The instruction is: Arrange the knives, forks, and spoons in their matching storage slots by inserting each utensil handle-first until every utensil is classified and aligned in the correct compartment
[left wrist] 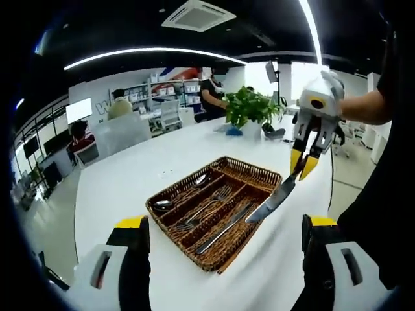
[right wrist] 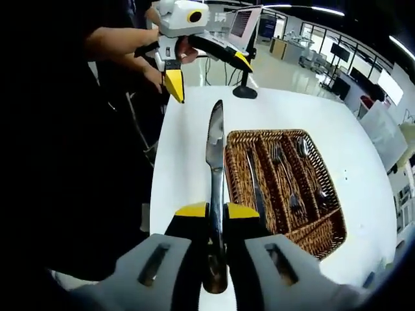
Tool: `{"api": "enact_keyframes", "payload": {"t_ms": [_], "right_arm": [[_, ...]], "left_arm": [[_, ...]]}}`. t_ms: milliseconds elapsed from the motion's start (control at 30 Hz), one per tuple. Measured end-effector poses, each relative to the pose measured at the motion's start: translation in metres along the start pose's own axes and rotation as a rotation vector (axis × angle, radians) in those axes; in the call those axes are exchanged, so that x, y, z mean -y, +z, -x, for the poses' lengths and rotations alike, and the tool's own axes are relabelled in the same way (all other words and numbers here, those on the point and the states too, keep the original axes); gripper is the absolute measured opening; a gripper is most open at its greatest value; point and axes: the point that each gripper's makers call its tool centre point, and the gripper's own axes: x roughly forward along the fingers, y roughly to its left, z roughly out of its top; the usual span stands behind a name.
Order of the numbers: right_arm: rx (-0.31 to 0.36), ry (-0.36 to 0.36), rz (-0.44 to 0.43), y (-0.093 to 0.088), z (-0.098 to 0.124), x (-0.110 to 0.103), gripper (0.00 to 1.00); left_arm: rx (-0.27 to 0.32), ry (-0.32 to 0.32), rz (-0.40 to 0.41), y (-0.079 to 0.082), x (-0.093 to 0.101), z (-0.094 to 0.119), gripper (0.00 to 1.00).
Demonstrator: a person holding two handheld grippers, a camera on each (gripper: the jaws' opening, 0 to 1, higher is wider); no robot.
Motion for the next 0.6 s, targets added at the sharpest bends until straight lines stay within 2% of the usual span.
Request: {"api": "enact_keyframes", "payload": {"t_ms": [33,133,233,600], "right_arm": [[0.000,-0.003,0.007,0.001,0.002,0.001,0.05],[0.000,-0.011,0.028,0.006,0.005,0.003,0.05],[-0.003,-0.016,0.050,0.008,0.006,0.006,0.05],[-0.011,-0.028,0.098,0.015,0.003,0.023,0.05]], "left_arm": [[0.008,0.029,-0.012,0.002,-0.005,0.004,1.00],[-0.002,0.030,-0.004,0.000,-0.008,0.012,1.00],[0.026,0.044,0.001,0.004,-0.011,0.020,1.00],[0.031,0.076,0.026,0.001,-0.016,0.032,1.00]]}}
